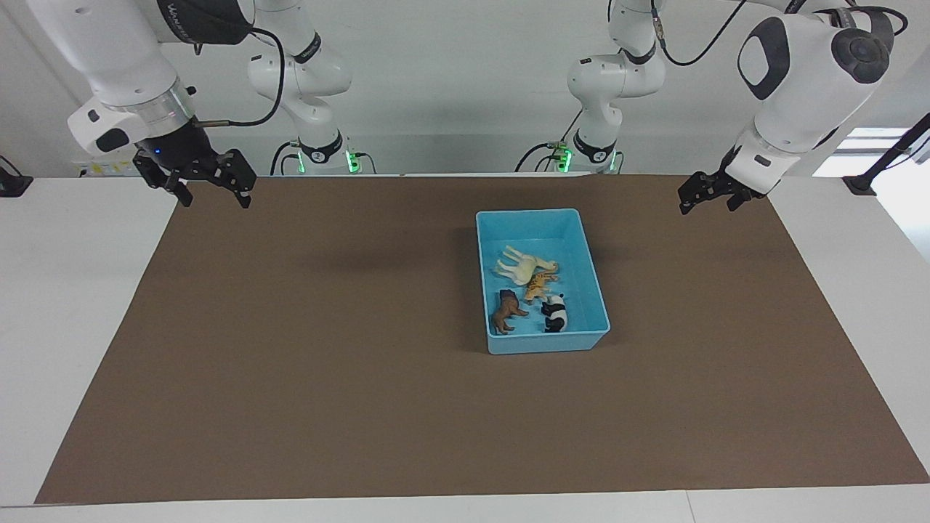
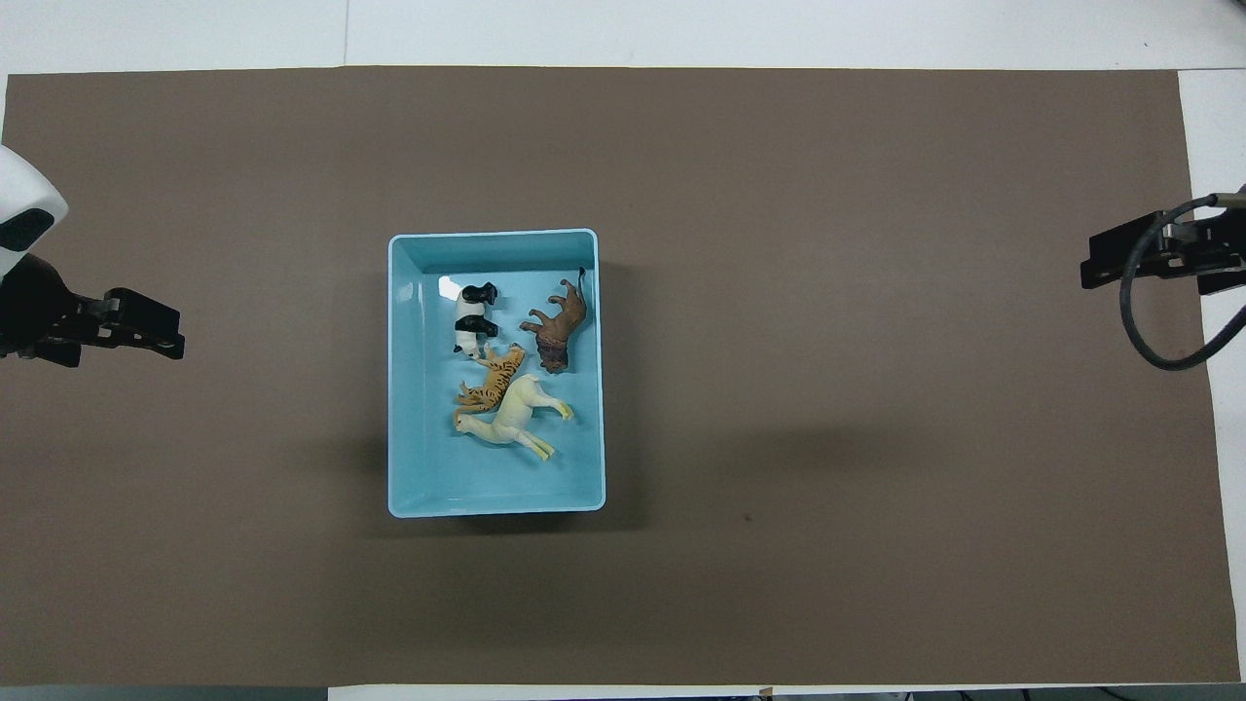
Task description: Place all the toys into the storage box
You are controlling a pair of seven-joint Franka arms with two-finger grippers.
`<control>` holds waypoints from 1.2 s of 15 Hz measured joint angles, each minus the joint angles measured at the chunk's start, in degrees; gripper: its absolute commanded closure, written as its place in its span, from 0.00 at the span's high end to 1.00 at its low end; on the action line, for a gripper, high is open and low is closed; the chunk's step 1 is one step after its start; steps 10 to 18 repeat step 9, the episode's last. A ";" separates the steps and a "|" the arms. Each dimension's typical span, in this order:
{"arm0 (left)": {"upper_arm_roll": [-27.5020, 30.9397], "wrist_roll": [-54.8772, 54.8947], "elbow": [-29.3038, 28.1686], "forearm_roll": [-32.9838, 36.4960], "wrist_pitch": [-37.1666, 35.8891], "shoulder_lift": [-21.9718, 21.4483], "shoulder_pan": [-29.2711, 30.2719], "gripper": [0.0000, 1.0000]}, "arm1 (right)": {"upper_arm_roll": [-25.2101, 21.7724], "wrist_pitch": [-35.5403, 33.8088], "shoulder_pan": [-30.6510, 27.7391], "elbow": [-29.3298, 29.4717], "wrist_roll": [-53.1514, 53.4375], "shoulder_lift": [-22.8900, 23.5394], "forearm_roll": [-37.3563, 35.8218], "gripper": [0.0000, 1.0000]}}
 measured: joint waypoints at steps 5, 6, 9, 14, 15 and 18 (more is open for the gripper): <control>0.00 0.00 0.00 0.00 0.00 0.00 0.00 1.00 | 2.64 4.45 -1.48 -4.28 -0.08 -0.47 -0.22 1.00; 0.00 0.00 0.00 0.00 0.00 0.00 0.00 1.00 | 2.64 4.46 -1.51 -4.27 -0.08 -0.54 -0.24 1.00; 0.00 0.00 0.00 0.00 0.00 0.00 0.00 1.00 | 2.64 4.46 -1.70 -4.27 -0.08 -0.66 -0.25 1.00; 0.00 0.00 0.00 0.00 0.00 0.00 0.00 1.00 | 2.64 4.46 -1.70 -4.27 -0.08 -0.66 -0.25 1.00; 0.00 0.00 0.00 0.00 0.00 0.00 0.00 1.00 | 2.64 4.46 -1.70 -4.27 -0.08 -0.66 -0.25 1.00; 0.00 0.00 0.00 0.00 0.00 0.00 0.00 1.00 | 2.64 4.46 -1.70 -4.27 -0.08 -0.66 -0.25 1.00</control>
